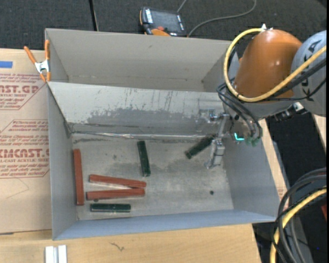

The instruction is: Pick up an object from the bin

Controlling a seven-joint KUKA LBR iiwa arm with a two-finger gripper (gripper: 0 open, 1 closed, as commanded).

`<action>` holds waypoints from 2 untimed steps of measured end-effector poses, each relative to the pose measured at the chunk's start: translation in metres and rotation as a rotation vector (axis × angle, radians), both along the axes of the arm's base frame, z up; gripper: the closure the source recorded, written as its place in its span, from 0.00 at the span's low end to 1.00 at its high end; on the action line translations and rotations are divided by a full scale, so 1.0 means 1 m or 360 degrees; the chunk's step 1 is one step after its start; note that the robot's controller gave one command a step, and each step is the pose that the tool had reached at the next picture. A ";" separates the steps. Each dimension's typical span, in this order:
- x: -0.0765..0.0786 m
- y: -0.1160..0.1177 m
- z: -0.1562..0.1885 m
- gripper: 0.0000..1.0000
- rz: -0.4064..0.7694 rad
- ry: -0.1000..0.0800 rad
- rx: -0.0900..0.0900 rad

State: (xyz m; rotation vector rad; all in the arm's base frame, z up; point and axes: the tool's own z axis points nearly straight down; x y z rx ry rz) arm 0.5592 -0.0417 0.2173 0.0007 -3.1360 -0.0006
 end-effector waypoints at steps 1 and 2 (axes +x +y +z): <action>0.025 0.018 -0.114 0.00 0.0630 -0.0005 0.0004; 0.024 0.111 -0.112 0.00 0.1052 -0.0014 0.0007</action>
Offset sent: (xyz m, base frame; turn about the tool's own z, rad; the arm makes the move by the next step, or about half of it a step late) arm 0.0260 0.0158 -0.1113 -0.3941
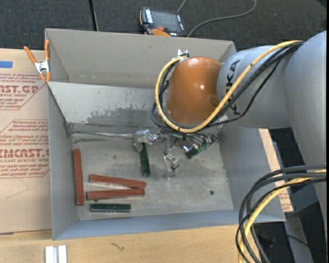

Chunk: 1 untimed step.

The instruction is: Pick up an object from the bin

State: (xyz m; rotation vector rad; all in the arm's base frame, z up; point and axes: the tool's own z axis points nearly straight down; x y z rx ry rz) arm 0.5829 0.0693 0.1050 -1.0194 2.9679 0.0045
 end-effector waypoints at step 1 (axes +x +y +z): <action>-0.015 0.070 -0.037 0.00 0.0249 0.0006 -0.0001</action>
Offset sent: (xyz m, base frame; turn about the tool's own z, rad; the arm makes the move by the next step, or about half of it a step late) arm -0.0140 0.0661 -0.0350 -0.1528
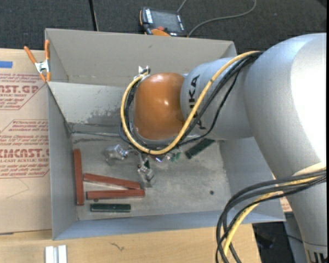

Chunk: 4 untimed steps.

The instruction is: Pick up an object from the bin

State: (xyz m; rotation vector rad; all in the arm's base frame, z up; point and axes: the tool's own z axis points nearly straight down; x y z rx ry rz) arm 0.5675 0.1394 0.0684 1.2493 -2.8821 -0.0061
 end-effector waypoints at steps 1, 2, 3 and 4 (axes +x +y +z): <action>-0.068 0.061 0.040 0.00 0.0232 -0.0004 0.0003; -0.070 0.031 0.000 0.00 0.0298 -0.0002 -0.0001; -0.069 0.032 0.003 1.00 0.0299 -0.0011 0.0002; -0.070 0.031 0.001 0.00 0.0300 -0.0004 -0.0001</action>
Offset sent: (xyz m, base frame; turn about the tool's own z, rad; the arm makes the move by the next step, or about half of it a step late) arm -0.0667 0.0566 0.0394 -0.1404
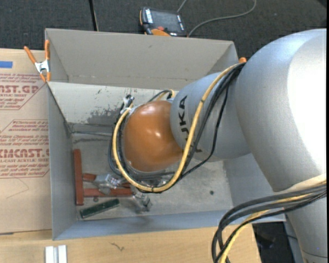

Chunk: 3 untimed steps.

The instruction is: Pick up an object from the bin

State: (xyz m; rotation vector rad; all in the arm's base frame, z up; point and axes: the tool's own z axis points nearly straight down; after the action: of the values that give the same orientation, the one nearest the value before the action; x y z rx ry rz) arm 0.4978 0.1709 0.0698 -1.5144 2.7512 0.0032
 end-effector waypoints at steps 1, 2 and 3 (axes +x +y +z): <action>0.002 0.001 0.002 1.00 0.0000 -0.0010 0.0006; -0.008 0.019 0.001 1.00 0.1375 -0.0010 0.0002; -0.012 0.041 0.016 1.00 0.1460 -0.0003 0.0003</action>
Offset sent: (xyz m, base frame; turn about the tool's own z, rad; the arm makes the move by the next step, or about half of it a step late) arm 0.0000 0.0000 0.0000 0.0000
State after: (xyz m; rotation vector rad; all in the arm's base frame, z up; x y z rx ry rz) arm 0.4861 0.2116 0.0853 -2.5746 1.7955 0.0043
